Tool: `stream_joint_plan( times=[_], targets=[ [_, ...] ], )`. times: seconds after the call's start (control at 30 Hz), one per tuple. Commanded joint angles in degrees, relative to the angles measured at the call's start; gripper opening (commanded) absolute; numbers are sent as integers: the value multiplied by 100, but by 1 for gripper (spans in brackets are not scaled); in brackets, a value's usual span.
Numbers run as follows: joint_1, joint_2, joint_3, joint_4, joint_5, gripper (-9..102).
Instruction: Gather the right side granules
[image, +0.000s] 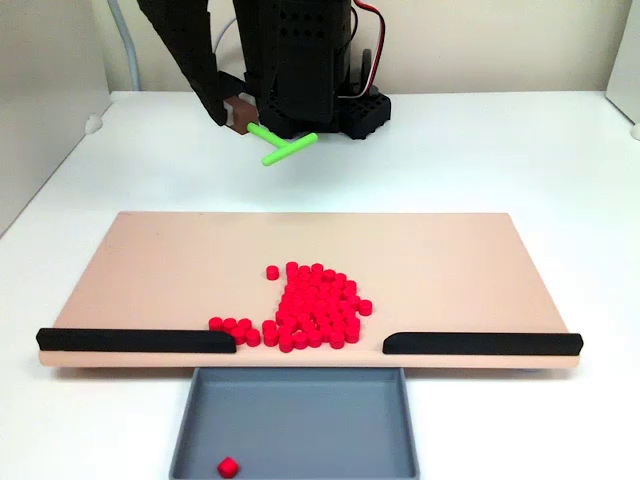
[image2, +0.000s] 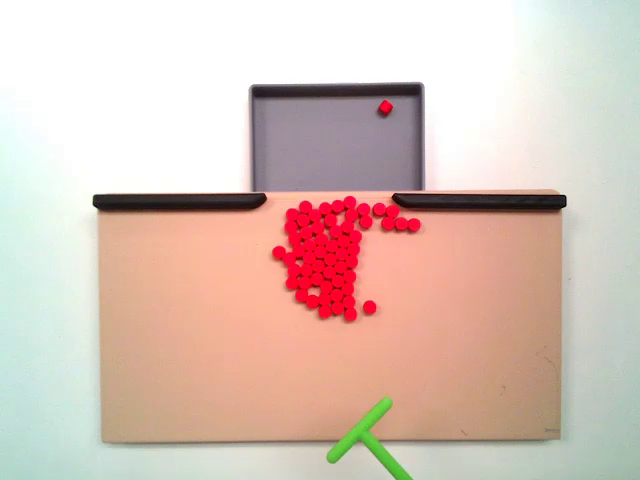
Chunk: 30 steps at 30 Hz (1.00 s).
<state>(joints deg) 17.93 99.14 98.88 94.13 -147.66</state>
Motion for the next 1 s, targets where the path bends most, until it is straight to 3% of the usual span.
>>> stream_joint_plan(
  times=[0.0, 0.8, 0.97],
  targets=[
    [70, 26, -167, -9, -290, 0],
    [677, -396, -536, -26, -2399, 0],
    [835, -510, -554, -26, -3305, 0]
  ],
)
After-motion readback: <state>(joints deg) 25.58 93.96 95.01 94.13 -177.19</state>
